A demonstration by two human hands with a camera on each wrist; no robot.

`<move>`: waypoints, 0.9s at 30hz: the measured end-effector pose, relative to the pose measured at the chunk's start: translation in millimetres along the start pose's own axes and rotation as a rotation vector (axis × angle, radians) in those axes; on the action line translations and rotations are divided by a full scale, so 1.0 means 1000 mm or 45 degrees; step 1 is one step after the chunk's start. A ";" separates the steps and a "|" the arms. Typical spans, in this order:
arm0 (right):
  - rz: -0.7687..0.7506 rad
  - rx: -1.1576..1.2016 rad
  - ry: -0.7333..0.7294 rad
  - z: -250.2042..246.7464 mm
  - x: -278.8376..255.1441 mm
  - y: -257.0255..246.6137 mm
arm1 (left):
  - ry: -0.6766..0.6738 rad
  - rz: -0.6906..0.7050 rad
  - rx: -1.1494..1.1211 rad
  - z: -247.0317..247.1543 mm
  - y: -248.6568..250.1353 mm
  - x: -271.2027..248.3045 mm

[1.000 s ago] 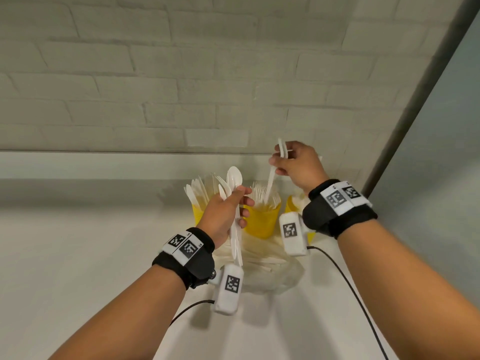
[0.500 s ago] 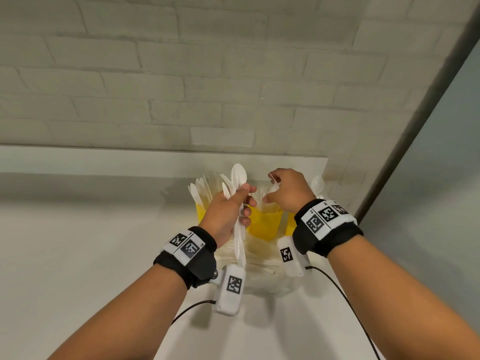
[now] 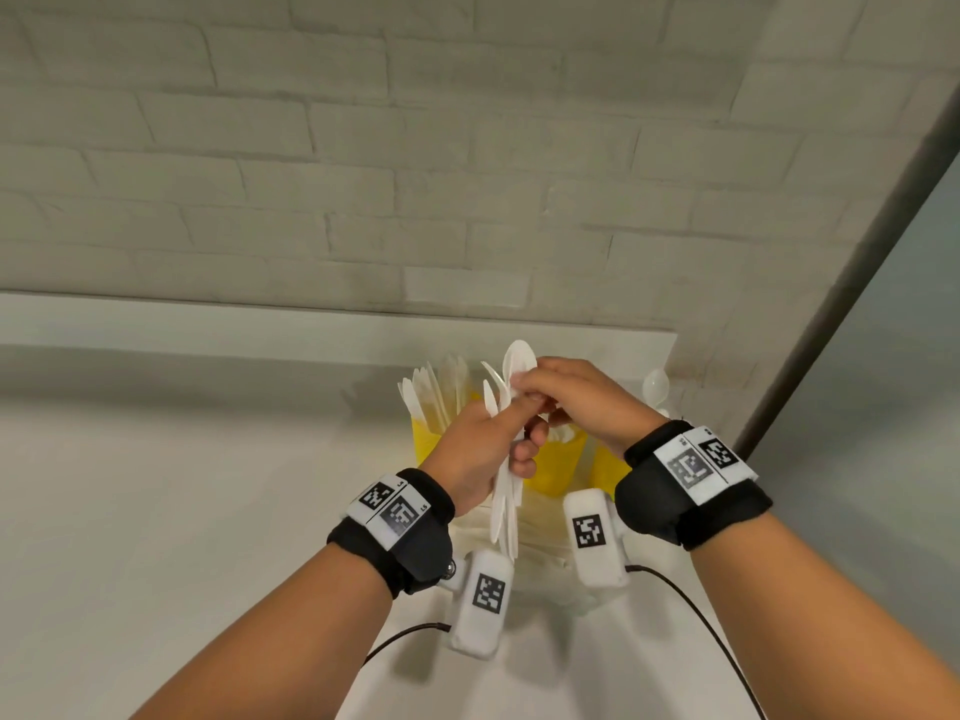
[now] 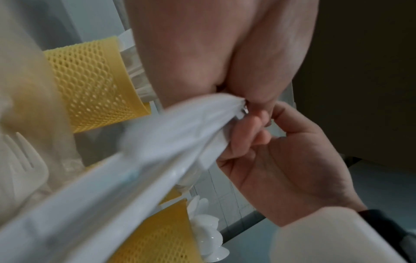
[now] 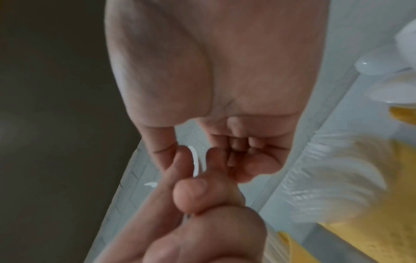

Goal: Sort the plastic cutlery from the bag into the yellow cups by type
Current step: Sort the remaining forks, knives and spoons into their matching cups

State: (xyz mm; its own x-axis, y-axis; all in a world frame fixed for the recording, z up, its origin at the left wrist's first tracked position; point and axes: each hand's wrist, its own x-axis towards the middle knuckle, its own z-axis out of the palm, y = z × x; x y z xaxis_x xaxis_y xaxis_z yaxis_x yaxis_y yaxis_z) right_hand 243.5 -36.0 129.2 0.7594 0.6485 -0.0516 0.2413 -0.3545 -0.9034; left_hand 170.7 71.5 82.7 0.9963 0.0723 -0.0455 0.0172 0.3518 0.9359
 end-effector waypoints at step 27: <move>-0.252 -0.207 0.175 0.002 0.004 -0.001 | 0.149 0.093 0.262 0.000 -0.003 0.006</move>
State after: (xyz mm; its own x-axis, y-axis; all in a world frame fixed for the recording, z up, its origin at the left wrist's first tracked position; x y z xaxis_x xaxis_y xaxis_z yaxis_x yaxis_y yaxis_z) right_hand 245.3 -31.4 128.8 0.7600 0.6224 0.1870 0.4781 -0.3406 -0.8096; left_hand 176.2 70.3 79.7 0.9793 0.2025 -0.0043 -0.0256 0.1450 0.9891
